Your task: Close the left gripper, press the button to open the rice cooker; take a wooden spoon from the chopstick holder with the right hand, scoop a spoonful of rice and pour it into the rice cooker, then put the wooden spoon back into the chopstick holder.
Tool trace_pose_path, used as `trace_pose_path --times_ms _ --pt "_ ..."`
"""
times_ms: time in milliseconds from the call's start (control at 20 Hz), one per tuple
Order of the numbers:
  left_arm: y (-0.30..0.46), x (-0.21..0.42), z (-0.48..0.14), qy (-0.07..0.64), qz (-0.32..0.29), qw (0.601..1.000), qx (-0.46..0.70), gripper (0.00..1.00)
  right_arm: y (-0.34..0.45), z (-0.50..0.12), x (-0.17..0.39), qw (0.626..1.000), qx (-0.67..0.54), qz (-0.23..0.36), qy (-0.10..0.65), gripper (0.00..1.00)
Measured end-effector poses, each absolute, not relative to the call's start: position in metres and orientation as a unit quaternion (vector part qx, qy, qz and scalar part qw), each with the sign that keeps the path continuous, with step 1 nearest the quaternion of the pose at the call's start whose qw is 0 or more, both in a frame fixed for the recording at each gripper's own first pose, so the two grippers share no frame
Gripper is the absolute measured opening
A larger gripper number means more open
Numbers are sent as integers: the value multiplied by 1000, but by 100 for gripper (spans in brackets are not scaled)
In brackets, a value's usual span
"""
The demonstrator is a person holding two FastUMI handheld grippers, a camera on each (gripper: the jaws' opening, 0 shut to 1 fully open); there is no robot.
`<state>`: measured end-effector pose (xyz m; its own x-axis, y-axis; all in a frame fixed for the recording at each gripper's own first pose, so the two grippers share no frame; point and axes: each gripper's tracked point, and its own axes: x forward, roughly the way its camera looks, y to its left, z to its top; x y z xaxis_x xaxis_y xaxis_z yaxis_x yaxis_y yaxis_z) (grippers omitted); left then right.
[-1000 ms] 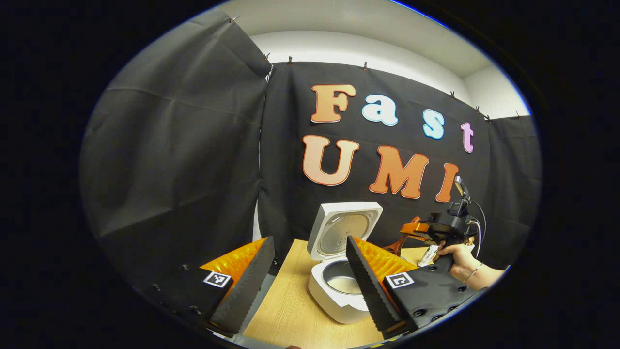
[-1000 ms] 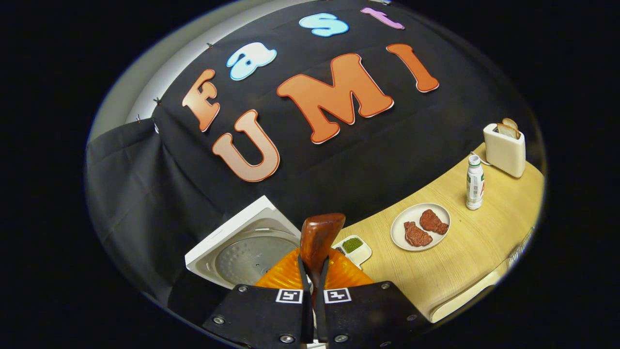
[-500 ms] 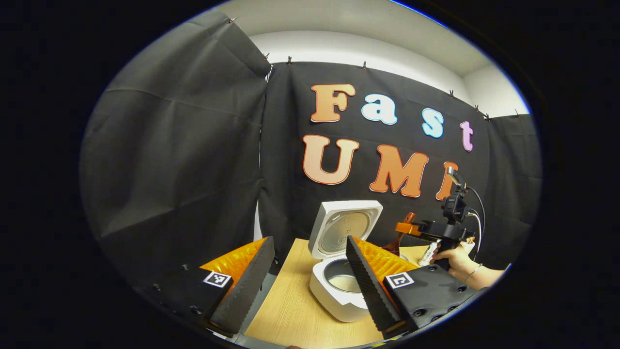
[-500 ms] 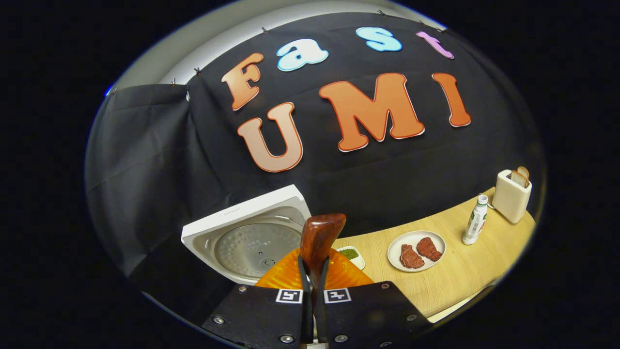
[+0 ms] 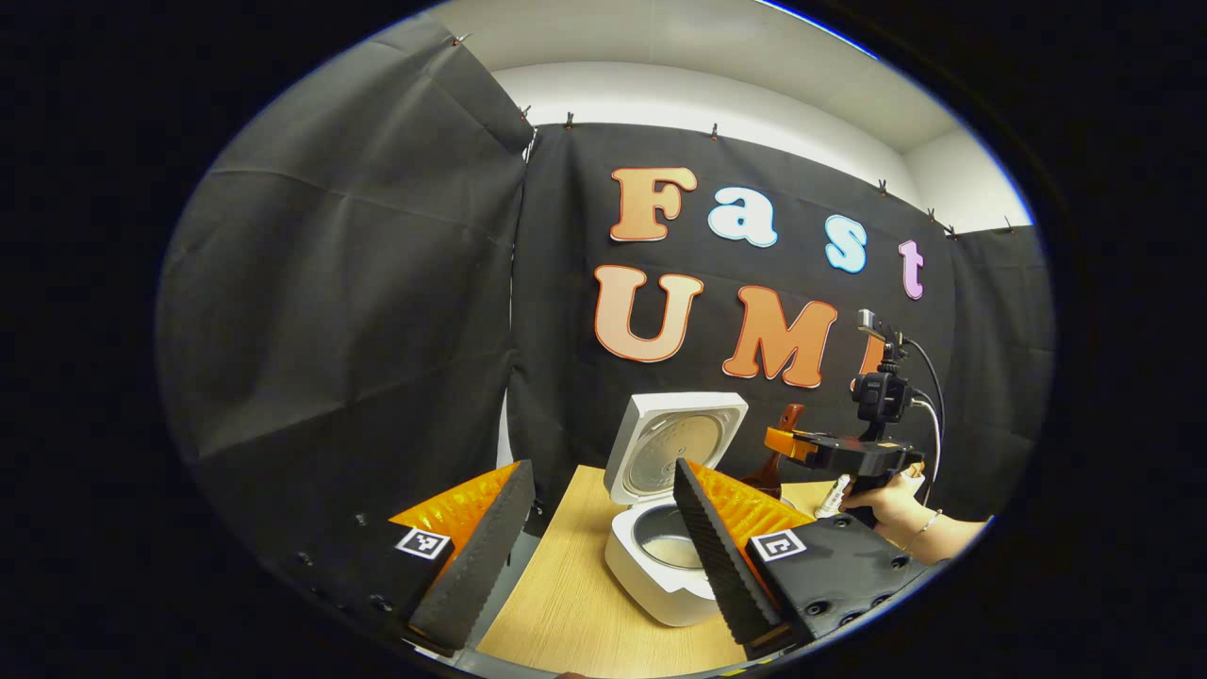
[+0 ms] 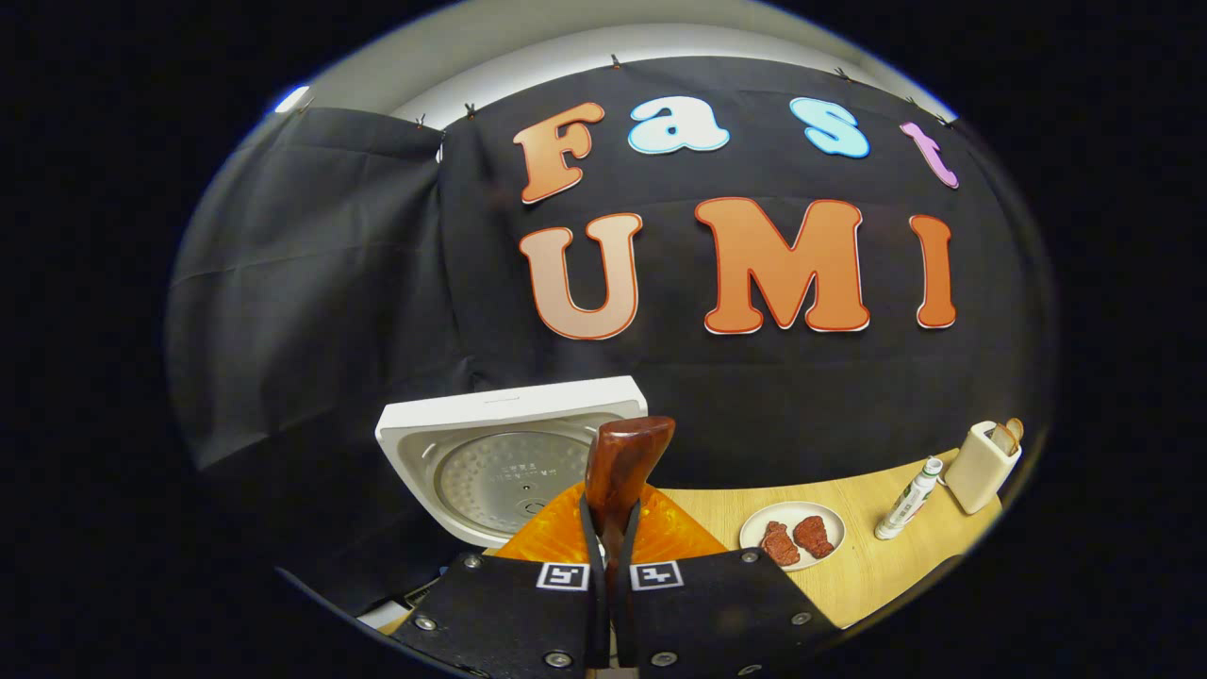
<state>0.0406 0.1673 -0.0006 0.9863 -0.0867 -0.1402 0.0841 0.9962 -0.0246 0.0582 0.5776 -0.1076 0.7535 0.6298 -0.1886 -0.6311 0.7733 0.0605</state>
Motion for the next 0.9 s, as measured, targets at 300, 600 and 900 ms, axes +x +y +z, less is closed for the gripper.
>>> trace_pose_path --times_ms 300,600,900 --pt "170 40 2 66 -39 997 -7 100 590 -107 41 922 -75 374 61 2" --pt "172 41 -2 68 -37 997 -2 100 594 -109 35 915 -98 387 50 2" --pt "167 43 3 63 -41 997 -6 100 576 -112 48 924 27 364 118 2"
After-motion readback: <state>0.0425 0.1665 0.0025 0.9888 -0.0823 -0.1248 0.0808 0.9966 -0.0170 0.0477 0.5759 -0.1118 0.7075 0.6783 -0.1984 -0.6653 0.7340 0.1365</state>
